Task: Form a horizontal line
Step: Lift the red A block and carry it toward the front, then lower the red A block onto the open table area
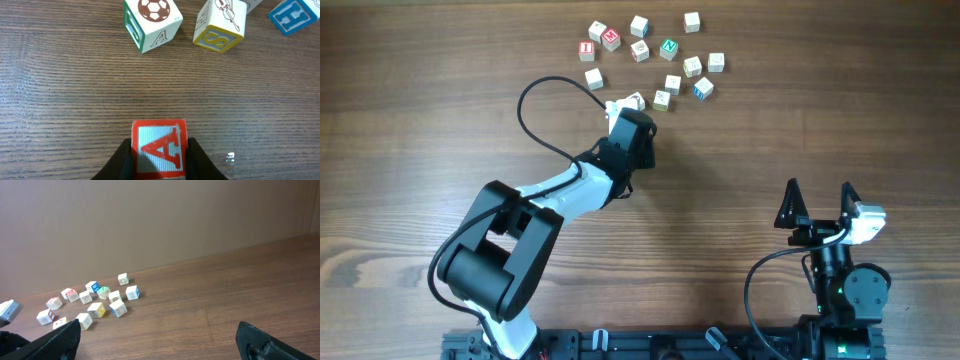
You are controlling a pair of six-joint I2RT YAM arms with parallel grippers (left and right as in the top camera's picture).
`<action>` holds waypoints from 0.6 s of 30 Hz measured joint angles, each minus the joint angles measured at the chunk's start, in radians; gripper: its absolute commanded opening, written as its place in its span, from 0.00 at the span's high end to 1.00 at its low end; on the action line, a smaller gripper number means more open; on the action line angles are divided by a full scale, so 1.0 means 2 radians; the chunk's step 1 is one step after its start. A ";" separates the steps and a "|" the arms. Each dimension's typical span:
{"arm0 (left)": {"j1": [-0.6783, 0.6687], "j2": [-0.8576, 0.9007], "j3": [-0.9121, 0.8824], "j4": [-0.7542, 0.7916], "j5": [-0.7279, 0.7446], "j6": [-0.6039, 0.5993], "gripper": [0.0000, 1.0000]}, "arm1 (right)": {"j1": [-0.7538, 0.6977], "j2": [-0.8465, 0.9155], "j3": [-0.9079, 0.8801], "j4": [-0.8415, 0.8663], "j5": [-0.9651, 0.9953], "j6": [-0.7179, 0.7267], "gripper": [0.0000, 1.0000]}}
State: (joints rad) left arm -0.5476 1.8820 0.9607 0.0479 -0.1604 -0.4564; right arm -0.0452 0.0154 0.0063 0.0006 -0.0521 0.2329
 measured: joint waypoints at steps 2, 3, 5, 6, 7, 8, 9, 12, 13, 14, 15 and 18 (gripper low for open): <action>0.000 0.000 0.000 0.000 0.000 0.003 0.81 | 0.000 0.000 0.000 0.000 0.000 0.000 0.00; 0.000 0.000 0.000 0.000 -0.001 0.004 0.81 | 0.000 0.000 0.000 0.000 0.000 0.000 0.00; 0.000 0.002 0.000 0.002 -0.004 0.006 0.80 | 0.000 0.000 0.000 0.000 0.000 0.000 0.00; -0.001 0.003 0.000 0.005 -0.006 0.006 0.80 | 0.000 0.000 0.000 0.000 0.000 0.000 0.00; -0.001 0.004 0.000 0.007 -0.006 0.006 0.81 | 0.000 0.000 0.000 0.000 0.000 0.000 0.00; -0.001 0.005 0.000 0.009 -0.007 0.006 0.81 | 0.000 0.000 0.000 0.000 0.000 0.000 0.00; -0.001 0.006 0.000 0.013 -0.008 0.006 0.81 | 0.000 0.000 0.000 0.000 0.000 0.000 0.00; -0.001 0.007 0.000 0.015 -0.009 0.007 0.80 | 0.000 0.000 0.000 0.000 0.000 0.000 0.00; -0.001 0.008 0.000 0.015 -0.010 0.008 0.81 | 0.000 0.000 0.000 0.000 0.000 0.000 0.00; -0.001 0.008 0.000 0.016 -0.010 0.009 0.81 | 0.000 0.000 0.000 0.000 0.000 0.000 0.00; -0.001 0.008 0.000 0.016 -0.011 0.009 0.81 | 0.000 0.000 0.000 0.000 0.000 0.000 0.01; -0.002 0.008 0.000 0.016 -0.012 0.009 0.81 | 0.000 0.000 0.000 0.000 0.000 0.000 0.00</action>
State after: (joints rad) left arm -0.5507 1.8984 0.9615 0.0799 -0.1841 -0.4381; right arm -0.0452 0.0154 0.0063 0.0006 -0.0521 0.2329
